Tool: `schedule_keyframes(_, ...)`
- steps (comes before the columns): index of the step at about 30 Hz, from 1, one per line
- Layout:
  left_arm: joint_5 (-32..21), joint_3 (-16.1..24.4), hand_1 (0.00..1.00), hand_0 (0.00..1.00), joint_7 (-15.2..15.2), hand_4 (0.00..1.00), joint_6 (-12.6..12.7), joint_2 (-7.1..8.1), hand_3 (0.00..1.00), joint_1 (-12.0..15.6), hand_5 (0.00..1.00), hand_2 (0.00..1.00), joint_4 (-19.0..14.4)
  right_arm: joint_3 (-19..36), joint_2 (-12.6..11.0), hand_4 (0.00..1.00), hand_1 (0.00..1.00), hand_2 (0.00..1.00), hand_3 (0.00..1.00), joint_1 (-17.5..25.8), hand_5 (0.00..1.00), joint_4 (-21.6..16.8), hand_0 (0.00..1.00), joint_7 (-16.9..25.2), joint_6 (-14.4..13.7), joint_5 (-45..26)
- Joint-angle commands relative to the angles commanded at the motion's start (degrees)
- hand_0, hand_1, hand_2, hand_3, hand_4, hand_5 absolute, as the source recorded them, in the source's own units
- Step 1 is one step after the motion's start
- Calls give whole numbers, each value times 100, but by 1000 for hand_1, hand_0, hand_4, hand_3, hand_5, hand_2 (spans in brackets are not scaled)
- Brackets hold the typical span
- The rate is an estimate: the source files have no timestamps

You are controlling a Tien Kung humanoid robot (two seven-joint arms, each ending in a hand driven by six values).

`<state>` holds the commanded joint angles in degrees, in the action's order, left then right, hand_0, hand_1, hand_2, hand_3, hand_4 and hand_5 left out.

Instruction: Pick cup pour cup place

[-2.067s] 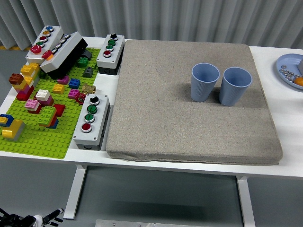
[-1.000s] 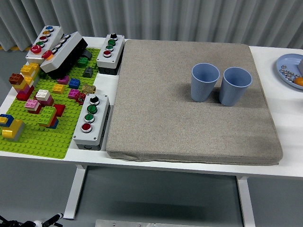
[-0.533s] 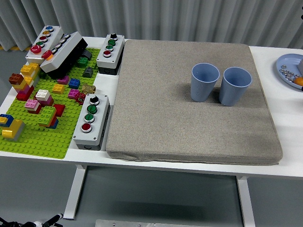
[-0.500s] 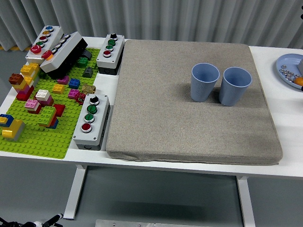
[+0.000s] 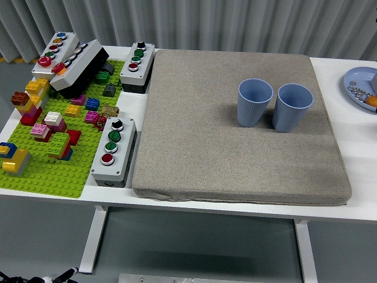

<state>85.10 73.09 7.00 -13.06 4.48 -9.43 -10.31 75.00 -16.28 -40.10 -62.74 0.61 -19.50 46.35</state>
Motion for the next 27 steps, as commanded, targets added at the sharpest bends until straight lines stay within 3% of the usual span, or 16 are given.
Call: schedule_keyframes(27,-68,-62,865,846,7,594,28,-8,782,32,998,884,0,-153,13,763,752,749,755,4,998,-46,864,-33,22,10)
